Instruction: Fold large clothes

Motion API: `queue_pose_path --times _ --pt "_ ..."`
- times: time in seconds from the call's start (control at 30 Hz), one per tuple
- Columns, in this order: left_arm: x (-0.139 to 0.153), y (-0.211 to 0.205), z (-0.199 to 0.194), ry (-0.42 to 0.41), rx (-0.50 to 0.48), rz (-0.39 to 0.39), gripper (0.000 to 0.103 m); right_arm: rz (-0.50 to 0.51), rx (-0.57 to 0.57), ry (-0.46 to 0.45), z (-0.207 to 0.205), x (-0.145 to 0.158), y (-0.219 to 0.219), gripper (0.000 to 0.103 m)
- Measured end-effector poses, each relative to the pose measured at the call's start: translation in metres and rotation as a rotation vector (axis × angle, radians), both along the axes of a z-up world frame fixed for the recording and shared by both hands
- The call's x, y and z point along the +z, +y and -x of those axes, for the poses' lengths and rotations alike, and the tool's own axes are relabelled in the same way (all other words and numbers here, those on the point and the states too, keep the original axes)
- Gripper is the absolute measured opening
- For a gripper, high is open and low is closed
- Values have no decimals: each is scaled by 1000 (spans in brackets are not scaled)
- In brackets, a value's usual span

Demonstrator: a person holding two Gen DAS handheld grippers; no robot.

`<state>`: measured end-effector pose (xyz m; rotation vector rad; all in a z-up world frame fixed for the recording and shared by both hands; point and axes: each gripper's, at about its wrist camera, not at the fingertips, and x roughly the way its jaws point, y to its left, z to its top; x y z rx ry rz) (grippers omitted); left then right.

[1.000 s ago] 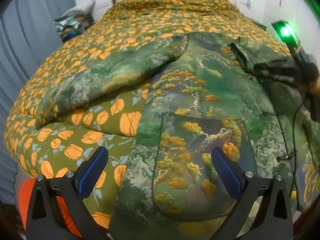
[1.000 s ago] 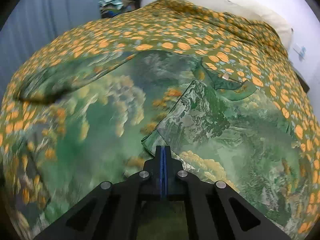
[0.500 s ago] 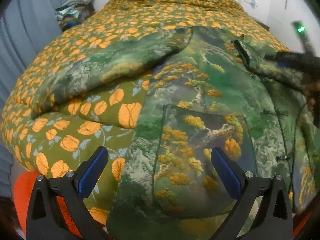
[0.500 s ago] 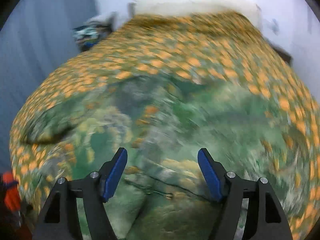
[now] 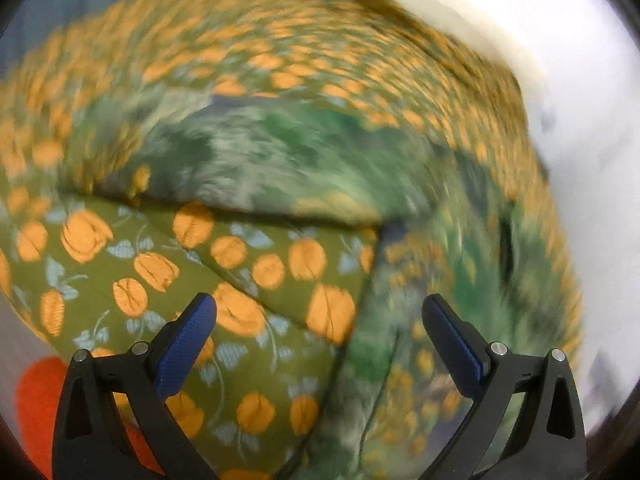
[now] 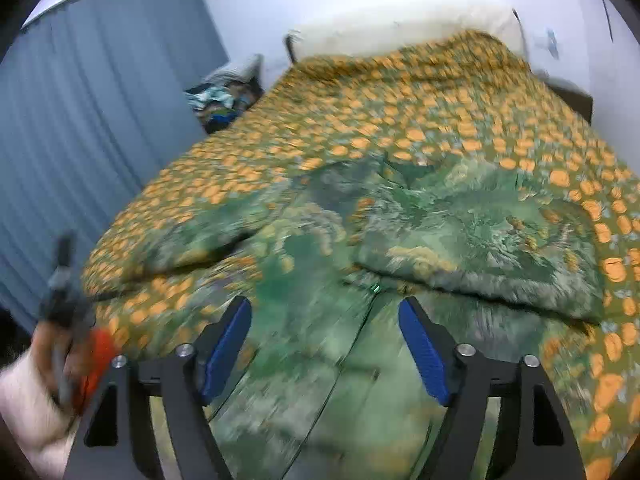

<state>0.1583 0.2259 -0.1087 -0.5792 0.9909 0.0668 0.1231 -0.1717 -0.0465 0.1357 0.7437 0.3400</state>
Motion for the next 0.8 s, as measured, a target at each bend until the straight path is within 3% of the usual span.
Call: queue_pose_path --times 0.1,0.2,0.3,0.4,0.43,0.47,0.5,0.53,0.6,0.63,0.77,0.8 --pt "-21 51 -8 -7 210 118 102 2 -26 -18 41 -4 -2 79" --pt "-53 91 -17 39 382 200 102 -8 -60 -4 64 -15 0 79" --pt "-85 123 -26 78 525 304 102 -50 -64 27 78 -23 3 79" --pt "-92 136 -28 34 613 355 100 -26 -44 37 80 -28 11 79" --pt "-88 138 -29 3 634 343 96 -21 -38 41 81 -28 14 79" --pt "-82 139 -32 -30 639 312 67 -25 -35 44 81 -29 16 79" --pt "-77 139 -38 -37 617 266 32 -32 -35 42 82 -29 17 79" --pt "-72 137 -45 -25 586 215 19 -38 -32 38 83 -29 18 79" --pt "-56 132 -52 -45 546 152 14 -35 -31 15 87 -28 20 79" --pt "-38 123 -55 -60 514 84 14 -33 -30 1 88 -28 20 79" --pt "48 69 -71 -208 332 -180 13 -66 -38 -31 93 -30 14 79" --pt "76 39 -78 -269 248 -262 13 -76 -41 -33 92 -30 12 79"
